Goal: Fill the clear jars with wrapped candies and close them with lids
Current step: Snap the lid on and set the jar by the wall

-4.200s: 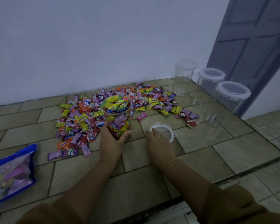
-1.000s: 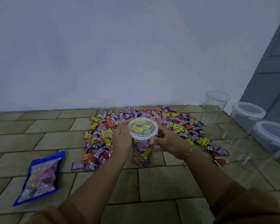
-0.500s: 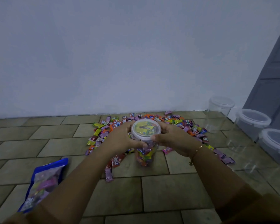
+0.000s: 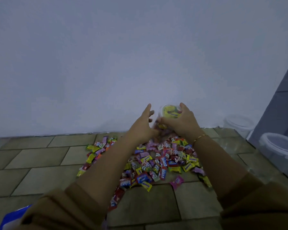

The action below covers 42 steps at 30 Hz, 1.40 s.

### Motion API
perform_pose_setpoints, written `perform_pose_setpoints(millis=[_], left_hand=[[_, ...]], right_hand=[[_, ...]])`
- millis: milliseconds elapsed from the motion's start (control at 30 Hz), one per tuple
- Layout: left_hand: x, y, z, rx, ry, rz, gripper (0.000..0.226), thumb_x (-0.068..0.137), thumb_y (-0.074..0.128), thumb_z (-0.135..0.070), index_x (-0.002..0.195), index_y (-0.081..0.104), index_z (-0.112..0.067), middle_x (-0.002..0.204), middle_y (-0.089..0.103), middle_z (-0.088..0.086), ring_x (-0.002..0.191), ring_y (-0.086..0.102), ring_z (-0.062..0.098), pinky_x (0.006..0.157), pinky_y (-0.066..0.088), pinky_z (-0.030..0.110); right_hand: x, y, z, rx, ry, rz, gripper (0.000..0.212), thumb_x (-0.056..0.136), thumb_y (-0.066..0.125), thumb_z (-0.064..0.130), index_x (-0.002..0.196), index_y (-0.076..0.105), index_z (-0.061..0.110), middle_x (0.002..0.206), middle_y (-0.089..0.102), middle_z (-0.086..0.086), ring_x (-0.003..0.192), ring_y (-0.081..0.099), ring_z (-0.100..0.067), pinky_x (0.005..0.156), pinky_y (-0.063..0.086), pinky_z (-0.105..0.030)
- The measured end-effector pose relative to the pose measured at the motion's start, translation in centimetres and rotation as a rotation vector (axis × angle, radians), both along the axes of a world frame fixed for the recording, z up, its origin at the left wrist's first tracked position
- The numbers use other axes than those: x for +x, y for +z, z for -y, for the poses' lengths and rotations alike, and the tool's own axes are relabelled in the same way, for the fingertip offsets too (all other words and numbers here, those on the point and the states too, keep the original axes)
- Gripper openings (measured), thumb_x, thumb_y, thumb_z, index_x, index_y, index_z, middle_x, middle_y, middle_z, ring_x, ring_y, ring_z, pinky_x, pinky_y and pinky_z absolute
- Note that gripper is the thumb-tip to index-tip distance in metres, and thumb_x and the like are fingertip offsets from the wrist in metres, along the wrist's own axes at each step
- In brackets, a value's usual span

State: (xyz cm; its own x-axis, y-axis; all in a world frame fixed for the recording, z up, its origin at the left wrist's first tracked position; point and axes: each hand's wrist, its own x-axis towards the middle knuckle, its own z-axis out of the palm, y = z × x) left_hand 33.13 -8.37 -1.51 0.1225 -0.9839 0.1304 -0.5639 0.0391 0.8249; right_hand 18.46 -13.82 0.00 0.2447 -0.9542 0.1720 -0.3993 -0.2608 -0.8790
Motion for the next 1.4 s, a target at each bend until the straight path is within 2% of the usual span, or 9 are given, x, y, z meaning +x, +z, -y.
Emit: perform_pose_setpoints(millis=[133, 267, 367, 533, 667, 867, 1000, 1133, 1400], left_hand=[[1.0, -3.3, 5.1, 0.158, 0.076, 0.24, 0.06, 0.094, 0.053, -0.021, 0.147, 0.027, -0.009, 0.151, 0.034, 0.01, 0.132, 0.04, 0.025, 0.094, 0.036, 0.027], [0.7, -8.0, 9.4, 0.184, -0.045, 0.589, 0.037, 0.097, 0.044, -0.029, 0.126, 0.055, -0.009, 0.125, 0.052, 0.015, 0.113, 0.051, 0.033, 0.09, 0.045, 0.036], [0.8, -10.6, 12.0, 0.197, -0.069, 0.704, 0.044, 0.097, 0.04, -0.038, 0.134, 0.05, -0.015, 0.14, 0.045, 0.011, 0.126, 0.042, 0.03, 0.101, 0.038, 0.039], [1.3, -13.9, 14.6, 0.391, -0.1, 0.802, 0.074, 0.094, 0.024, -0.062, 0.151, 0.016, -0.017, 0.158, 0.013, 0.011, 0.145, 0.01, 0.031, 0.118, 0.013, 0.047], [0.8, -13.3, 13.4, 0.444, -0.122, 0.854, 0.073, 0.094, 0.021, -0.062, 0.152, 0.011, -0.018, 0.159, 0.012, 0.008, 0.144, 0.013, 0.033, 0.116, 0.015, 0.048], [0.6, -12.8, 10.2, 0.462, -0.148, 0.816, 0.062, 0.094, 0.021, -0.063, 0.147, 0.03, -0.031, 0.158, 0.016, 0.004, 0.143, 0.015, 0.032, 0.116, 0.011, 0.05], [1.1, -12.7, 9.8, 0.409, -0.137, 0.727, 0.059, 0.094, 0.025, -0.064, 0.141, 0.04, -0.031, 0.155, 0.025, 0.003, 0.138, 0.028, 0.031, 0.111, 0.027, 0.052], [0.5, -12.0, 9.4, 0.416, -0.108, 0.749, 0.06, 0.094, 0.026, -0.062, 0.144, 0.034, -0.029, 0.155, 0.026, 0.002, 0.137, 0.031, 0.032, 0.107, 0.034, 0.05], [-4.1, -9.4, 9.6, 0.346, -0.108, 0.674, 0.054, 0.093, 0.033, -0.059, 0.132, 0.049, -0.025, 0.136, 0.05, 0.006, 0.115, 0.053, 0.027, 0.093, 0.047, 0.046]], right_hand=[[0.3, -1.1, 4.0, -0.011, -0.14, 0.057, 0.104, 0.07, 0.08, 0.037, 0.149, 0.017, 0.01, 0.146, 0.028, -0.013, 0.131, 0.038, -0.027, 0.101, 0.038, -0.031], [1.0, -2.6, 7.1, -0.025, -0.144, 0.018, 0.103, 0.072, 0.079, 0.035, 0.149, 0.015, 0.01, 0.145, 0.023, -0.015, 0.13, 0.036, -0.027, 0.1, 0.037, -0.031], [1.7, -3.8, 8.6, -0.019, -0.119, -0.032, 0.103, 0.073, 0.078, 0.035, 0.149, 0.013, 0.011, 0.145, 0.021, -0.013, 0.129, 0.037, -0.027, 0.092, 0.035, -0.025], [2.9, -4.9, 10.1, -0.043, -0.149, -0.075, 0.105, 0.071, 0.077, 0.038, 0.149, 0.012, 0.012, 0.144, 0.022, -0.012, 0.129, 0.037, -0.028, 0.1, 0.037, -0.031], [3.9, -4.6, 10.5, -0.03, -0.109, -0.12, 0.103, 0.072, 0.076, 0.04, 0.149, 0.013, 0.013, 0.144, 0.022, -0.011, 0.13, 0.037, -0.029, 0.102, 0.037, -0.034], [6.1, -4.2, 10.1, -0.012, 0.028, -0.143, 0.094, 0.075, 0.075, 0.039, 0.148, 0.021, 0.013, 0.151, 0.011, -0.009, 0.132, 0.034, -0.023, 0.099, 0.034, -0.027], [6.8, -4.5, 10.2, 0.019, 0.043, -0.134, 0.086, 0.078, 0.071, 0.045, 0.147, 0.027, 0.02, 0.156, -0.002, -0.005, 0.138, 0.028, -0.024, 0.106, 0.032, -0.032], [6.1, -4.9, 10.0, 0.011, 0.036, -0.187, 0.08, 0.08, 0.065, 0.052, 0.146, 0.028, 0.024, 0.156, -0.007, -0.004, 0.141, 0.024, -0.025, 0.11, 0.028, -0.035], [1.0, -4.0, 8.1, -0.233, -0.115, -0.445, 0.059, 0.092, 0.052, 0.044, 0.142, 0.036, 0.017, 0.156, 0.007, -0.011, 0.143, 0.012, -0.027, 0.11, 0.028, -0.042]])
